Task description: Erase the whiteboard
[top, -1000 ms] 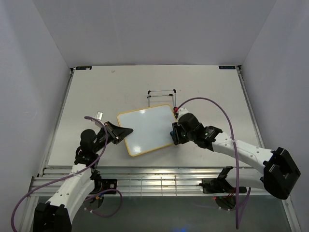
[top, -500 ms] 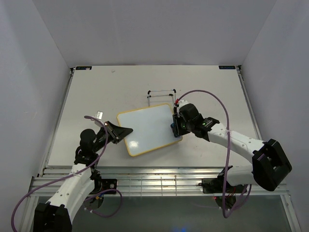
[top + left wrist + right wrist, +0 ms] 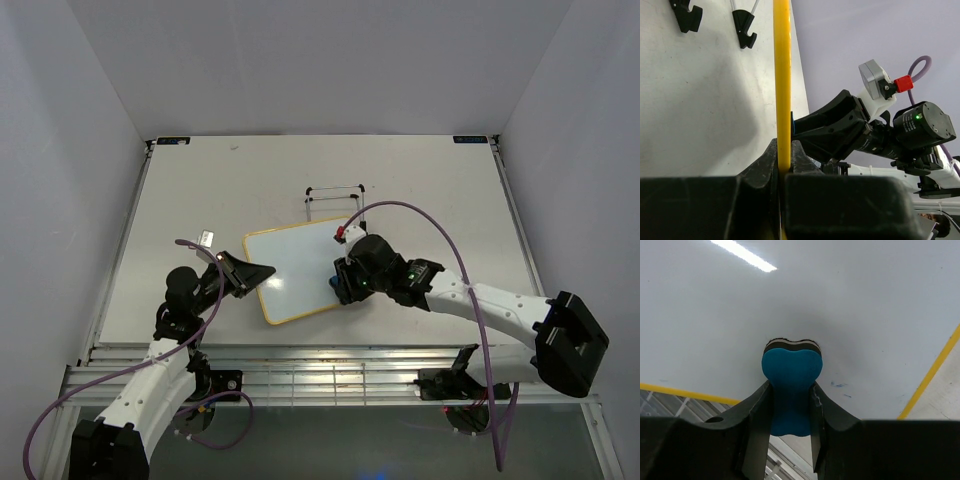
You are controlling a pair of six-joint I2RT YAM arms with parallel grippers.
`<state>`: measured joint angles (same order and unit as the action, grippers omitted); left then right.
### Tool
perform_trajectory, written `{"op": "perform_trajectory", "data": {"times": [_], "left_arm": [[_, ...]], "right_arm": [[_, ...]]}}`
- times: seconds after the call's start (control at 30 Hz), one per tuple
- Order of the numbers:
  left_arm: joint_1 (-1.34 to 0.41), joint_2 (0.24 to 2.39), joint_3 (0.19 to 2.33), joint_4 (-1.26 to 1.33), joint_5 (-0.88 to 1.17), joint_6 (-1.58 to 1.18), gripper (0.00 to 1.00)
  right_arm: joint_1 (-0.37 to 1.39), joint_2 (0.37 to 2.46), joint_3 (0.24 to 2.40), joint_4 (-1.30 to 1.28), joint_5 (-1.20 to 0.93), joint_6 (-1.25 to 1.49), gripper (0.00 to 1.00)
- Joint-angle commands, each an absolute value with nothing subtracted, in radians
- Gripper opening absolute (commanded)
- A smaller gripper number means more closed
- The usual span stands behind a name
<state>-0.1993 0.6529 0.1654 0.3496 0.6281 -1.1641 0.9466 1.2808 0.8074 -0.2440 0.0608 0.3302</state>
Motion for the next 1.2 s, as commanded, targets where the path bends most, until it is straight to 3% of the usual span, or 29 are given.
{"op": "perform_trajectory", "data": {"times": [0.0, 0.27, 0.67, 0.87, 1.17], "left_arm": [[-0.216, 0.591, 0.284, 0.675, 0.775, -1.385, 0.0], [-0.216, 0.581, 0.285, 0.676, 0.784, -1.39, 0.0], [-0.216, 0.614, 0.299, 0.692, 0.79, -1.379, 0.0], [-0.216, 0.614, 0.299, 0.692, 0.787, -1.387, 0.0], [-0.216, 0.607, 0.301, 0.684, 0.793, -1.378, 0.0]], "right_arm": [[0.951, 1.29, 0.743, -0.242, 0.066, 0.353, 0.08], [0.779, 1.294, 0.699, -0.325, 0.169, 0.351, 0.08], [1.037, 1.469, 0.976, -0.437, 0.235, 0.311, 0.08], [1.019, 1.494, 0.924, -0.446, 0.334, 0.313, 0.08], [0.948, 1.503, 0.874, -0.543, 0.242, 0.275, 0.08]]}}
